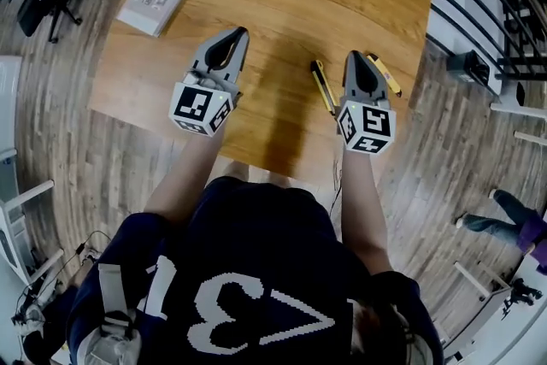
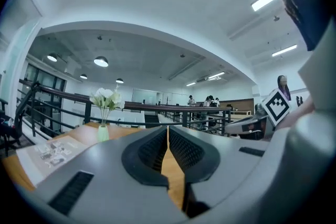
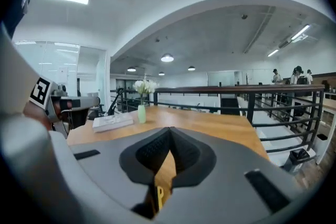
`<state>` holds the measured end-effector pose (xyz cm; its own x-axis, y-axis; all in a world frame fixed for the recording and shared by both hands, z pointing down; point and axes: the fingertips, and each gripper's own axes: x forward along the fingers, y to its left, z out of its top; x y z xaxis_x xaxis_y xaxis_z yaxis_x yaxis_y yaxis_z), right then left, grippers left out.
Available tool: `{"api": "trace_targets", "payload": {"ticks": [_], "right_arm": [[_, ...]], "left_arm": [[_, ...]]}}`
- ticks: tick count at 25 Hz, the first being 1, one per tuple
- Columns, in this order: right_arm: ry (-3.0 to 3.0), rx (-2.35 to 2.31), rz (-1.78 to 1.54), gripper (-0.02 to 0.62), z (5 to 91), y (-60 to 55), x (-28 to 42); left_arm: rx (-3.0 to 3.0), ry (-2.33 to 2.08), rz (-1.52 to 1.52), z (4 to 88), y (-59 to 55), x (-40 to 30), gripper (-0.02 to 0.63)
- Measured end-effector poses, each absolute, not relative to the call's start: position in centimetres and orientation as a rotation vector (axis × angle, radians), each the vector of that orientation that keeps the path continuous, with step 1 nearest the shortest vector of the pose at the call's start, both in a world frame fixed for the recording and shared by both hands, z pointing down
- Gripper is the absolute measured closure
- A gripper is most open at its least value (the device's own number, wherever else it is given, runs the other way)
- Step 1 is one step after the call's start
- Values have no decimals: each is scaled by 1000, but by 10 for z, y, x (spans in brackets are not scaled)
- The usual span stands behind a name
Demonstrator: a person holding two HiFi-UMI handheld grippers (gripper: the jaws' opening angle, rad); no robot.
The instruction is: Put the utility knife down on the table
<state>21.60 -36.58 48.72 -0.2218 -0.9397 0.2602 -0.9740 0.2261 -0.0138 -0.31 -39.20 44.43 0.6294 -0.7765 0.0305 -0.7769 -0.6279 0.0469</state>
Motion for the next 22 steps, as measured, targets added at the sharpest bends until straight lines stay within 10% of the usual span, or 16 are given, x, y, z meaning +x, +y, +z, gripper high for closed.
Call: {"api": "trace_targets", "payload": {"ticks": [22], "right_arm": [[-2493, 2084, -307, 572, 249, -342, 229]], "left_arm": [[2996, -1362, -379, 243, -393, -6, 583]]}}
